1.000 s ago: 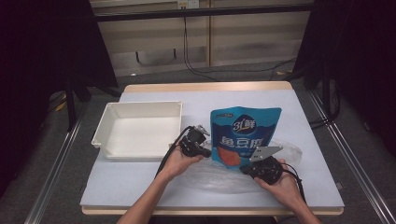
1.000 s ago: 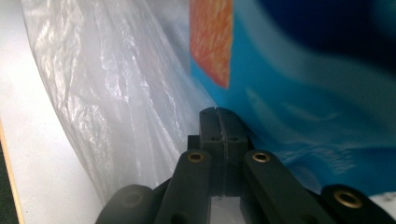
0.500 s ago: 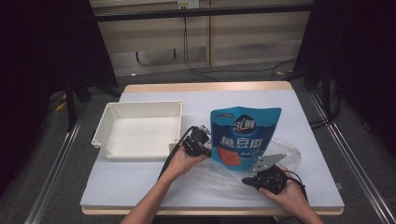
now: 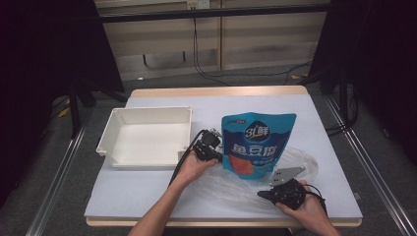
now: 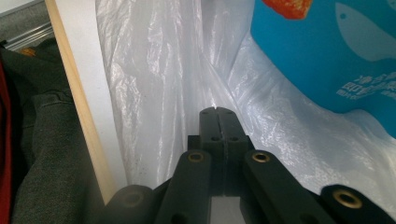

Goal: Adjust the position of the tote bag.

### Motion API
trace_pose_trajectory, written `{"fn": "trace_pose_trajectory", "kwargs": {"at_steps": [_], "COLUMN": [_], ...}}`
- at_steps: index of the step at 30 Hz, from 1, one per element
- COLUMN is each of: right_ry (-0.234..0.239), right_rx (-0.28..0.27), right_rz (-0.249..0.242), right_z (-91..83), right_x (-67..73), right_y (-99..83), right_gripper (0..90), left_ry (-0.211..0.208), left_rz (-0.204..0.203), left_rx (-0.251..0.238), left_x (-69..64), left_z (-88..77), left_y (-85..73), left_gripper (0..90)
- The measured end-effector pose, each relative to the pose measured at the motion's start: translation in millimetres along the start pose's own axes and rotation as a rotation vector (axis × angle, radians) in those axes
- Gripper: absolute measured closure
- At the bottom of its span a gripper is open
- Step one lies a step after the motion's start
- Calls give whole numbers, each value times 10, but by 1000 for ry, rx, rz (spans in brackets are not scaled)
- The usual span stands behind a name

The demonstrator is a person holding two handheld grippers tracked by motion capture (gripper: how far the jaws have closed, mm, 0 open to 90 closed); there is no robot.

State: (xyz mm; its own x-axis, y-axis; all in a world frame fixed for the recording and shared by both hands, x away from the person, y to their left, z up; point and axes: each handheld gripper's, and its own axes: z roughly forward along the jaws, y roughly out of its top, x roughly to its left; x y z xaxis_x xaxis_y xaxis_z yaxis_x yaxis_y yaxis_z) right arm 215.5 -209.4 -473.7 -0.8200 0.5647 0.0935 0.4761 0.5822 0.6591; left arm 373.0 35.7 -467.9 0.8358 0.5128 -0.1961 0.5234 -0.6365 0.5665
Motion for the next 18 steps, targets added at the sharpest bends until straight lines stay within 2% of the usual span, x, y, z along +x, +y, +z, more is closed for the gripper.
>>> {"fn": "trace_pose_trajectory", "kwargs": {"at_steps": [2, 3, 4, 5, 7, 9, 10, 11, 12, 13, 14, 15, 16, 18], "right_ry": [1, -12, -40, -49, -51, -70, -77, -92, -91, -99, -125, -119, -119, -121], "right_rx": [-6, -10, -8, -21, -54, -99, -120, -145, -167, -175, -180, -190, -196, -201], "right_rz": [6, 6, 2, 7, 14, 30, 40, 52, 72, 75, 76, 82, 87, 89], "right_z": [-1, 0, 0, -4, -31, -87, -121, -152, -186, -201, -221, -229, -234, -243], "right_x": [0, 4, 7, 9, -6, -25, -33, -45, -65, -74, -77, -87, -92, -81], "right_y": [-4, -3, 5, 8, 15, 18, 15, 7, -3, -9, -15, -22, -26, -27], "right_gripper": [900, 900, 900, 900, 900, 900, 900, 900, 900, 900, 900, 900, 900, 900], "left_ry": [9, 19, 18, 6, 0, -20, -16, -8, -7, -10, -12, -7, -12, -8], "left_rz": [7, 49, 58, 18, 33, 31, 35, 123, 72, 128, 140, 172, 168, 186], "left_rx": [9, 44, 41, 8, -4, -28, -41, 5, -46, -32, -48, -50, -74, -88], "left_x": [-23, -18, -29, -56, -73, -88, -106, -86, -141, -131, -148, -156, -180, -195], "left_z": [-7, -34, -33, -16, -44, -97, -124, -204, -208, -272, -320, -375, -414, -499], "left_y": [-3, 0, -5, -16, -38, -63, -72, -73, -90, -94, -103, -111, -124, -151], "left_gripper": [900, 900, 900, 900, 900, 900, 900, 900, 900, 900, 900, 900, 895, 880]}}
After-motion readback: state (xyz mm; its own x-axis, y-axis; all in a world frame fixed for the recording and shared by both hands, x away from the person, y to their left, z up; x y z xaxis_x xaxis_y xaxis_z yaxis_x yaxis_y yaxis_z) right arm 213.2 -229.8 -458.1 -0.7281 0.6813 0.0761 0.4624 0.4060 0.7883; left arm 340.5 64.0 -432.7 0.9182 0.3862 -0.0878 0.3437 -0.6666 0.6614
